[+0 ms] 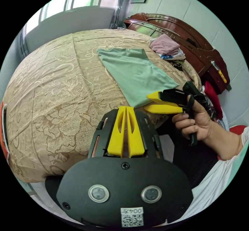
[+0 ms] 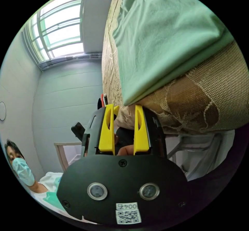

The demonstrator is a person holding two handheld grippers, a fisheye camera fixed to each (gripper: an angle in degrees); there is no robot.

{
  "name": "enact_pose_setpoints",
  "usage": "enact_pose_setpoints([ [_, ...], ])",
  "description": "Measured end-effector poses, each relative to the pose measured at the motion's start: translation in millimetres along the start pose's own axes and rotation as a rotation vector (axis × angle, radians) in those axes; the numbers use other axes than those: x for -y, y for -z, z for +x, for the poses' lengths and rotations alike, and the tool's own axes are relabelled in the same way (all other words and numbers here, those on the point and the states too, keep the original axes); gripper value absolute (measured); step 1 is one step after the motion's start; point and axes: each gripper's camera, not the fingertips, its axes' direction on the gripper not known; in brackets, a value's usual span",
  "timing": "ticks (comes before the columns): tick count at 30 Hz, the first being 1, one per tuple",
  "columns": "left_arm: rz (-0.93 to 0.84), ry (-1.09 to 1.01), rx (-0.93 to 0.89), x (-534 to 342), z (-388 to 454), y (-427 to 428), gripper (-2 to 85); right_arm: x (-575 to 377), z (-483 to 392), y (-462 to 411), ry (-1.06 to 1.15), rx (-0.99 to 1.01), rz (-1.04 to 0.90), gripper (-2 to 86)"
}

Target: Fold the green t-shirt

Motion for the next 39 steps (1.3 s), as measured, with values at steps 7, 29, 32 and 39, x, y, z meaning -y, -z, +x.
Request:
enact_pose_setpoints([
  [7,-0.034,0.184,-0.251,7.2,-74.4,-12.9,2.4,7.6,6.7,0.3,-0.055,-0.045,0.04,0.7],
  [29,-0.006,0.543,-0.834,50.6,-226.2,-83.5,3.1,-11.2,71.0,5.6,0.023,0.241,0.141,16.5],
  [32,0.007,0.574,-0.857,53.1,-233.6,-80.6,2.8,-11.9,93.3,-1.4,-0.04,0.332,0.168,20.9],
  [39,0.013,0.615,-0.898,46.5,-241.4,-86.2,2.8,8.7,106.6,-13.3,-0.078,0.355,0.279,15.1],
])
